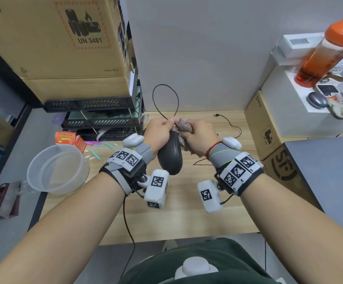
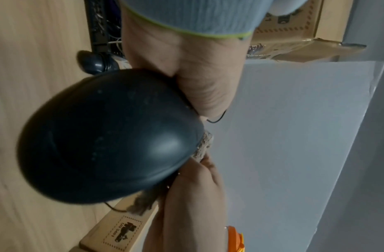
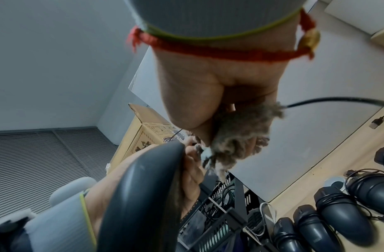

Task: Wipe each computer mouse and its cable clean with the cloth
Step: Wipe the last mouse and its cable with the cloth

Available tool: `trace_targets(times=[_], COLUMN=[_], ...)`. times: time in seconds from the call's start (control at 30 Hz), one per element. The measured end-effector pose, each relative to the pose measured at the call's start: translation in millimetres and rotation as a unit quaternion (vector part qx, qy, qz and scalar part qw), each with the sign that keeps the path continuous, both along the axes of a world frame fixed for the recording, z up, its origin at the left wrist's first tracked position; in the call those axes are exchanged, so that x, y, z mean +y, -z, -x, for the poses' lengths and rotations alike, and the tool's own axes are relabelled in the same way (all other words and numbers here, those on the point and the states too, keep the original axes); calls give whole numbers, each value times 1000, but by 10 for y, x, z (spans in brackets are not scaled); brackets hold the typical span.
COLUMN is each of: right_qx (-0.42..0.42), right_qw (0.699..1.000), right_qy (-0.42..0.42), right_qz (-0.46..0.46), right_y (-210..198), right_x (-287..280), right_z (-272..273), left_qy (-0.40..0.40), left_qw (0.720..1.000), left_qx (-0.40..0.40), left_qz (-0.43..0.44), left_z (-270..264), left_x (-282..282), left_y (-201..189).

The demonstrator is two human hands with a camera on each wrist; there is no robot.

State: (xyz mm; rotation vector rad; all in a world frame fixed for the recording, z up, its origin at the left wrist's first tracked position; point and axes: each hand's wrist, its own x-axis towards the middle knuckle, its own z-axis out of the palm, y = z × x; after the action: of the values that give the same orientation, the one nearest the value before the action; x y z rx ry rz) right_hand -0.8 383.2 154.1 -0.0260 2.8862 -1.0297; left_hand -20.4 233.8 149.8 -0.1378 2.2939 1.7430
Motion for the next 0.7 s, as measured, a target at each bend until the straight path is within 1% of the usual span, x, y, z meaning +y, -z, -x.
trace_targets(times=[0.1, 0.2, 0.37, 0.47, 0.57, 0.63, 0.7], right_qx=[-24, -50, -124, -157, -181, -167, -129], right_qw=[1000, 997, 980, 962, 945, 937, 940], right_qy=[16, 54, 154, 223, 272, 305, 315], right_qz=[-2, -9, 7, 20, 3, -2, 19], right_y=[36, 110, 388, 354, 312, 306, 281], right_x=[94, 311, 812, 1011, 1136, 1184, 1168], right_z=[8, -14, -97, -198, -271, -247, -181], left_qy=[-5, -19, -51, -89, -137, -163, -151], left_qw=[995, 989, 989, 988, 981, 978, 984], left_qx=[-40, -63, -51, -46, -67, -73, -62], left_qz=[-93, -134, -127, -117, -116, -106, -67], left_z=[-14, 36, 126, 211, 273, 281, 267], left_x=[-35, -109, -279, -430, -560, -596, -584], left_y=[-81, -163, -207, -202, -218, -235, -217])
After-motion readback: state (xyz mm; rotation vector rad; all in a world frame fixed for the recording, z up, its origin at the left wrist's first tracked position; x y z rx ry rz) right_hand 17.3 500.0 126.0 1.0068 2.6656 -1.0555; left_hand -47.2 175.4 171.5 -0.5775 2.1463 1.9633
